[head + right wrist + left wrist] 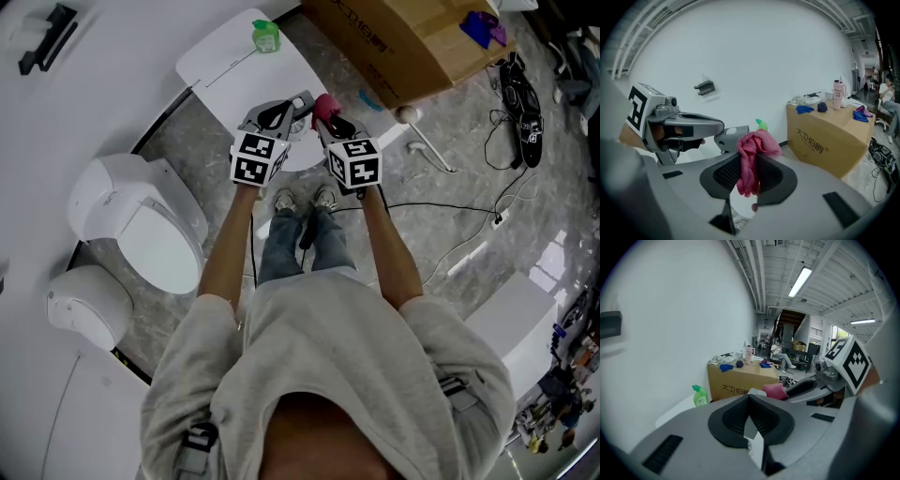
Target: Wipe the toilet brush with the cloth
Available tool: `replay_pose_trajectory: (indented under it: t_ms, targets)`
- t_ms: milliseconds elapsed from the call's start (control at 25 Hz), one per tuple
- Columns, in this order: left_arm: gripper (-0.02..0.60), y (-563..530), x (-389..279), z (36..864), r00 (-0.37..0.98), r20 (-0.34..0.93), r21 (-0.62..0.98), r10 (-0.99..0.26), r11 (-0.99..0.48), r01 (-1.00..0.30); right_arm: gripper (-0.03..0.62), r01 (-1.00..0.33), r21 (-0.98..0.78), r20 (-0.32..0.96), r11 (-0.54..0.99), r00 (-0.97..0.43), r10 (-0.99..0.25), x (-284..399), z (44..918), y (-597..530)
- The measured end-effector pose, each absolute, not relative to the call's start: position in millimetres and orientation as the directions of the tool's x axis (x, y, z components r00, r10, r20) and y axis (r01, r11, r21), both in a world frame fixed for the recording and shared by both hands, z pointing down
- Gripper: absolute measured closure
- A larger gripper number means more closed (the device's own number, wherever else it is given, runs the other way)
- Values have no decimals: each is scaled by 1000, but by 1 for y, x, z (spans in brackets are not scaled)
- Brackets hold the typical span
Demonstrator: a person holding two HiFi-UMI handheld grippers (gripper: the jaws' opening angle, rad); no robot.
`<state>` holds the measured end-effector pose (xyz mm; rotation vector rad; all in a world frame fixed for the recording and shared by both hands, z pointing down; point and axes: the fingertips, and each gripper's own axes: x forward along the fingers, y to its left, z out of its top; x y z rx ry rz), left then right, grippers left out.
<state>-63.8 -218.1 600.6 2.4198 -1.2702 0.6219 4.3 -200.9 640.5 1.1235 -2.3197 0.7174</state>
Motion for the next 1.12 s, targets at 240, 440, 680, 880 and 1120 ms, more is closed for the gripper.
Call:
replay_pose_trajectory:
  t_ms: [240, 440, 680, 880, 1120]
  targets:
    - [563, -220, -67, 601, 497, 523, 91, -692, -535, -840, 494, -812, -267, 637, 519, -552, -537, -1, 660, -202]
    - [563, -222, -69, 601, 496, 523, 97, -693, -530, -842, 494, -814, -294, 679, 501, -547, -491, -6, 685, -199]
    - [563, -224, -70, 600, 496, 519, 100, -696, -527, -844, 494, -809, -304, 716, 504, -542, -439, -11, 707, -198]
    - [563, -226, -68, 600, 497, 519, 102, -695, -527, -844, 494, -805, -319, 743, 500, -540, -396, -14, 725, -194]
    - [563, -226, -67, 600, 496, 515, 91, -699, -531, -843, 494, -804, -313, 778, 505, -522, -350, -12, 743, -184]
